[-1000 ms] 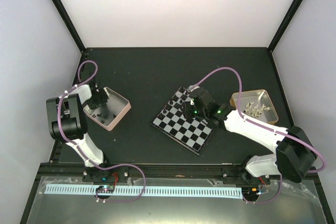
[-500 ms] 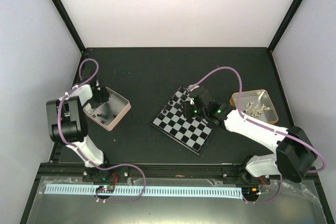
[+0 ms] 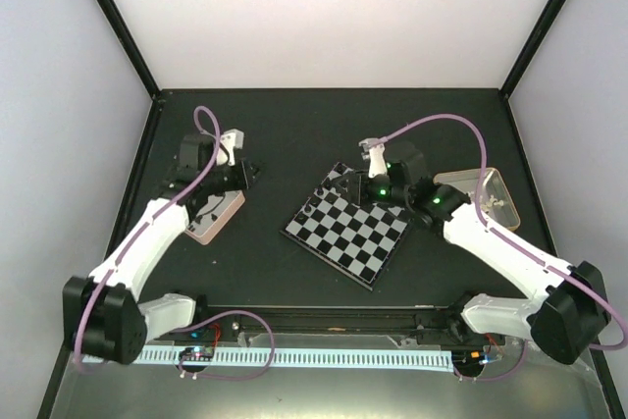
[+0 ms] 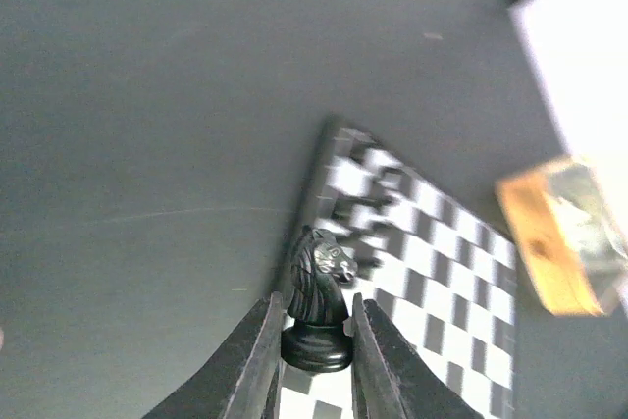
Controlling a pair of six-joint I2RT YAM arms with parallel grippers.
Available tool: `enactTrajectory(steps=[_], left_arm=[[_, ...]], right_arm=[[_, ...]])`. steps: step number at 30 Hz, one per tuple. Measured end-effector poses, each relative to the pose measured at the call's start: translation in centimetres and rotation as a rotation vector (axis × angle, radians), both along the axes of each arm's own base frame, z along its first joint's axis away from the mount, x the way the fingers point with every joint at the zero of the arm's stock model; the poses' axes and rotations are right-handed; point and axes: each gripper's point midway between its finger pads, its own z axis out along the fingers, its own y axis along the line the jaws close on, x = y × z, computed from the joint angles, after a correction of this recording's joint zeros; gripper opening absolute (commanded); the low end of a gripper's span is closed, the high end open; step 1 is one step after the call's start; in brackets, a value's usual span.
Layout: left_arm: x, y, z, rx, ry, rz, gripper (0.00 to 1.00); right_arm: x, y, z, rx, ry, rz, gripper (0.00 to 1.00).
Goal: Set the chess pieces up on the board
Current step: Pick up the chess piece from the storage box.
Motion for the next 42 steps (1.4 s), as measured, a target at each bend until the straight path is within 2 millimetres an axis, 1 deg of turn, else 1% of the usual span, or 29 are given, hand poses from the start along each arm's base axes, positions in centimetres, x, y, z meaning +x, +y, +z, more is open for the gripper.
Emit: enactTrajectory(steps=[2,5,7,10,13,15,18,22,27,31,40,42], left_arm=[[-1.8,-2.6,2.3,-0.052,-0.096,-0.126,0.2],[-4.4,-5.8,5.8,-0.129,-0.226,-0.31,0.2],[-5.9,-7.3,7.6,-0.175,-0.295,-0.406,0.2],[-7.9,-8.8,9.2,-0.229,-0.362,-0.525,0.2],[-9.7,-10.1,10.3,-0.275,-0.397,-0.628,0.2],[-10.7,-10.6,10.9,-0.296,-0.42,-0.681,0.2],[-11.9,-11.0,11.8,-0.317,-0.452,-0.741,0.2],[-12.9,-11.1,12.6,-0.327,-0.49,-0.782,0.21],[-13.5,-11.2,13.1,-0.325,-0.518,-0.807,0.21],[-13.5,-11.2,13.1,-0.308,-0.537,-0.814,0.21],[-13.0,-11.0,13.5,-0.242,-0.576,-0.795,0.21],[-12.8,-11.0,13.4,-0.233,-0.579,-0.789,0.21]], right_arm=[[-0.1,0.2,1.2,0.055,0.006,0.028,0.54],[-0.5,0.7,2.9,0.128,0.018,0.081,0.61],[-1.0,1.3,4.0,0.17,0.023,0.123,0.64],[-1.8,2.3,6.2,0.233,0.009,0.199,0.65],[-2.6,3.1,8.6,0.297,-0.016,0.272,0.65],[-3.1,3.6,10.0,0.33,-0.029,0.317,0.63],[-3.7,4.4,11.2,0.355,-0.033,0.371,0.58],[-3.8,5.4,11.5,0.357,-0.012,0.398,0.51],[-4.0,6.2,10.7,0.345,0.047,0.404,0.46],[-4.3,6.9,10.4,0.334,0.086,0.41,0.42],[-4.8,7.0,10.3,0.318,0.138,0.397,0.26],[-4.9,7.0,10.0,0.311,0.148,0.394,0.21]])
